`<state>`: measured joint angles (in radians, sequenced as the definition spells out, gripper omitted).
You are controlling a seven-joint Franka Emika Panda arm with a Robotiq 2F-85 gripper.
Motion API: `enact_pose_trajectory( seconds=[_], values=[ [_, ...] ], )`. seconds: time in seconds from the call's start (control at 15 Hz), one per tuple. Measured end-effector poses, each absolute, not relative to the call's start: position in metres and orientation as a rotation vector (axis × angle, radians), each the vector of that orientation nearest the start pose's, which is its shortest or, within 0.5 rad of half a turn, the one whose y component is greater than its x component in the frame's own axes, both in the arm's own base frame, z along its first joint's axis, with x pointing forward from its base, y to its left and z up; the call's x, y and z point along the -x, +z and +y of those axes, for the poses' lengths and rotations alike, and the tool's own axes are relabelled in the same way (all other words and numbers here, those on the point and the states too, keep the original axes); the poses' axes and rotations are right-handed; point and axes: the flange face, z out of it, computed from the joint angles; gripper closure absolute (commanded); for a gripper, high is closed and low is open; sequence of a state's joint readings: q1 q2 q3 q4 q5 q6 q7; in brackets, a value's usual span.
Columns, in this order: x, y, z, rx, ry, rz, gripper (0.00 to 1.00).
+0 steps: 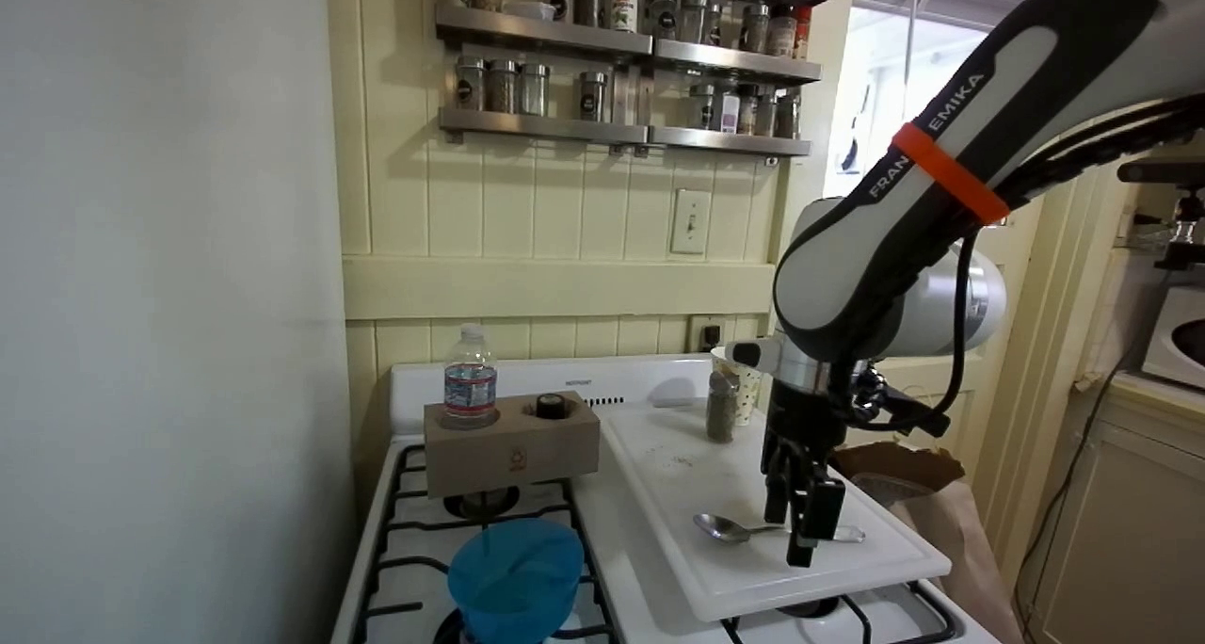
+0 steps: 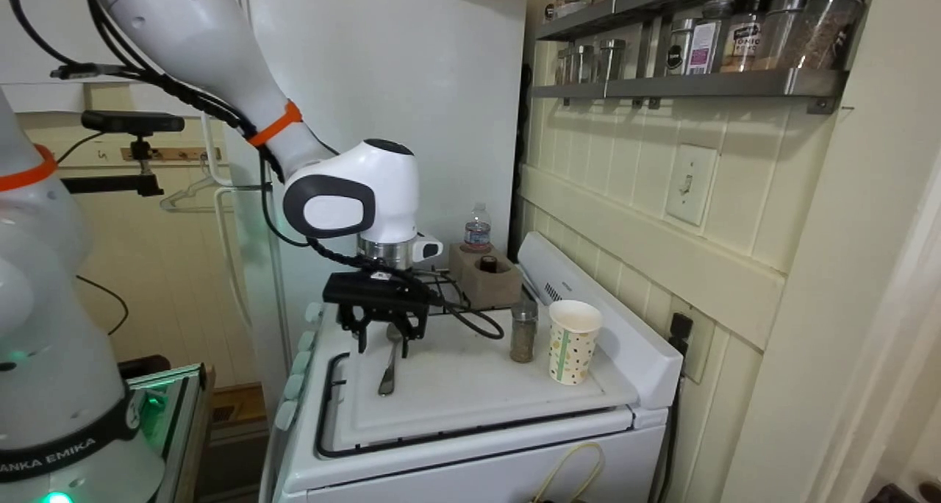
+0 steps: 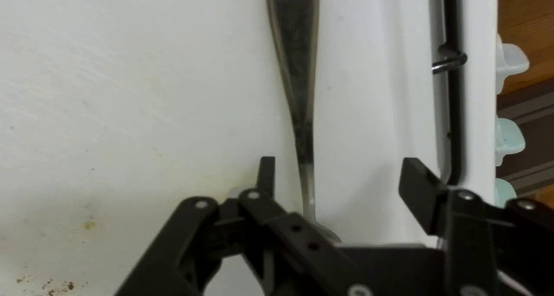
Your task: Put the spoon in the bowl
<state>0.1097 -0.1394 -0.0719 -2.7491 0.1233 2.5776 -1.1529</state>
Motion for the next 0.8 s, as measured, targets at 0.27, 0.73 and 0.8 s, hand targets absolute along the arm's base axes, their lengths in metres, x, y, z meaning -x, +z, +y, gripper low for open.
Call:
enact_pose_trajectory(
  seconds=[0.27,0.73,0.8],
  values=[
    [-0.39,0.259,0.011,2.627,-0.028,-1.559,0.86],
    [-0.388,0.259,0.018,2.64,0.037,-1.522,0.98],
    [-0.387,0.259,0.022,2.639,0.069,-1.526,0.98]
  ],
)
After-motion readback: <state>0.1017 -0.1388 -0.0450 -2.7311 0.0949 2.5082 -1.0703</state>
